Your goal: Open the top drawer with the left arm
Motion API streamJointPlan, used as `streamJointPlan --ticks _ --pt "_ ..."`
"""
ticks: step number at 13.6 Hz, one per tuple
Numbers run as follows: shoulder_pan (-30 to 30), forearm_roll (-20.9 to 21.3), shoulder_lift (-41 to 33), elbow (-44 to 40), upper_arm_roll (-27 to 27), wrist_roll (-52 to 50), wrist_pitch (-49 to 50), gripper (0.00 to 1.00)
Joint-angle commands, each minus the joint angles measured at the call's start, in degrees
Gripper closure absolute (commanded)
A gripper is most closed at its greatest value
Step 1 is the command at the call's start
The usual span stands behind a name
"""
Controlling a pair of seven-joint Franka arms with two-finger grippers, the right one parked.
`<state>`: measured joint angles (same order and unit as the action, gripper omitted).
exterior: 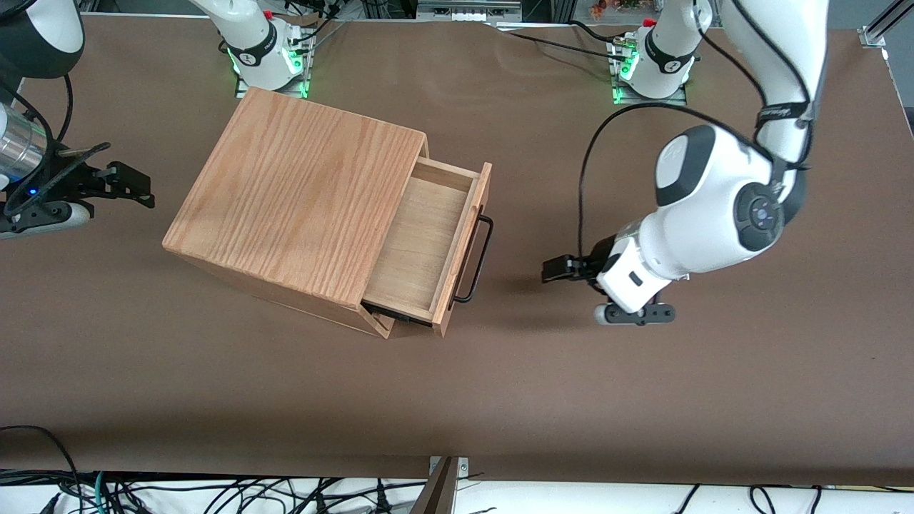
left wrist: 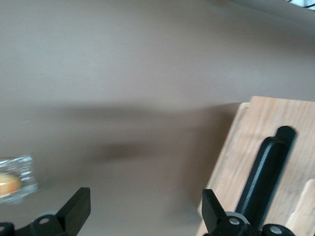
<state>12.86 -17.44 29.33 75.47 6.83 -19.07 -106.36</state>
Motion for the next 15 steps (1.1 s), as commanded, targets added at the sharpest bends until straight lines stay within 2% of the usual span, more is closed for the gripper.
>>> streamJointPlan --ticks 1,3,5,7,8,10,12,15 --pt "-3.3 4.2 -3.2 0.5 0.4 1.1 5.7 0.00" --pt "-6.2 6.9 -4.4 0.5 0.4 8.2 9.2 0.00" --pt "-10.0 7.4 -5.2 0.5 0.4 14.5 12.4 0.00" --pt "-13.9 12.4 -8.0 1.0 1.2 19.4 13.7 0.00" --pt "-15.2 13.5 -8.4 1.0 1.2 22.9 14.4 0.00" --pt "-15.9 14.7 -11.8 2.7 -0.8 29.4 15.7 0.00" --pt "-13.9 17.5 -17.3 8.9 -5.8 35.1 15.3 0.00" --pt "-11.3 17.8 -26.0 16.3 -10.0 35.8 15.4 0.00"
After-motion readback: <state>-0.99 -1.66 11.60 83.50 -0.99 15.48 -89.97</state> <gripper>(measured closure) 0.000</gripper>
